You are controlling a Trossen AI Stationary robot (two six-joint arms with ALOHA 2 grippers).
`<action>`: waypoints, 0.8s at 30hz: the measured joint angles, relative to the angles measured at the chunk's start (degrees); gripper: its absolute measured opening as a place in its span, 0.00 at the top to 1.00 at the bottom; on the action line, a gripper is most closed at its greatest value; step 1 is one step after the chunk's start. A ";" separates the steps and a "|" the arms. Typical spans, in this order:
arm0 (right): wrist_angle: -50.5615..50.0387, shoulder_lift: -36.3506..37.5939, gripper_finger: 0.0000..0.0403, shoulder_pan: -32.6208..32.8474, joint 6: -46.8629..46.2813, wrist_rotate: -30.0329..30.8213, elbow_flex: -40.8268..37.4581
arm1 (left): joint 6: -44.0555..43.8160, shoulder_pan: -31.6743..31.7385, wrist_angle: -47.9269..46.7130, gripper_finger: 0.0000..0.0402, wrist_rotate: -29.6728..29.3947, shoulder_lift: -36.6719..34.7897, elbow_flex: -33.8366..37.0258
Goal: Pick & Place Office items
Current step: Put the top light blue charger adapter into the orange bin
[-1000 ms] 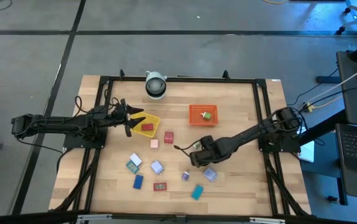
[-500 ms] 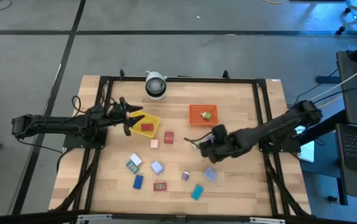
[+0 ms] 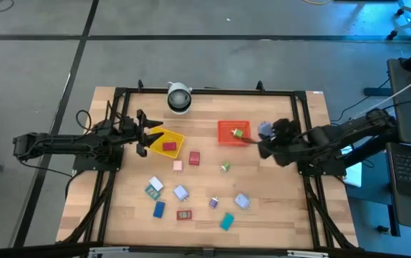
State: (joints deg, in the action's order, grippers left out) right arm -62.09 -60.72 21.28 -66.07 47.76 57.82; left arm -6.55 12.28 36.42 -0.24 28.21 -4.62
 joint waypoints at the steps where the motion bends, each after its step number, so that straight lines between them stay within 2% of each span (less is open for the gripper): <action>1: 1.13 2.05 0.47 -0.48 1.35 -0.16 -1.71 | -0.03 0.49 0.01 0.50 -0.01 0.05 0.00; 5: 12.35 9.81 0.47 -2.29 10.33 -1.61 -8.79 | -0.67 2.70 0.04 0.50 -0.07 0.31 0.00; 11: 33.74 17.75 0.47 -9.20 27.00 -11.17 -16.96 | -3.66 5.22 0.06 0.50 -0.14 0.33 0.00; 15: 38.62 17.81 0.47 -15.65 33.25 -19.13 -18.64 | -5.29 5.95 0.07 0.50 -0.16 0.33 0.00; 24: 47.07 12.72 0.47 -30.02 40.02 -37.21 -18.77 | -6.25 6.01 0.04 0.50 -0.18 0.33 0.00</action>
State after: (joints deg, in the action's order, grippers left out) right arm -15.01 -48.00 -8.74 -26.05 10.54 39.05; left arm -12.80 18.28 36.47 -0.42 28.53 -4.62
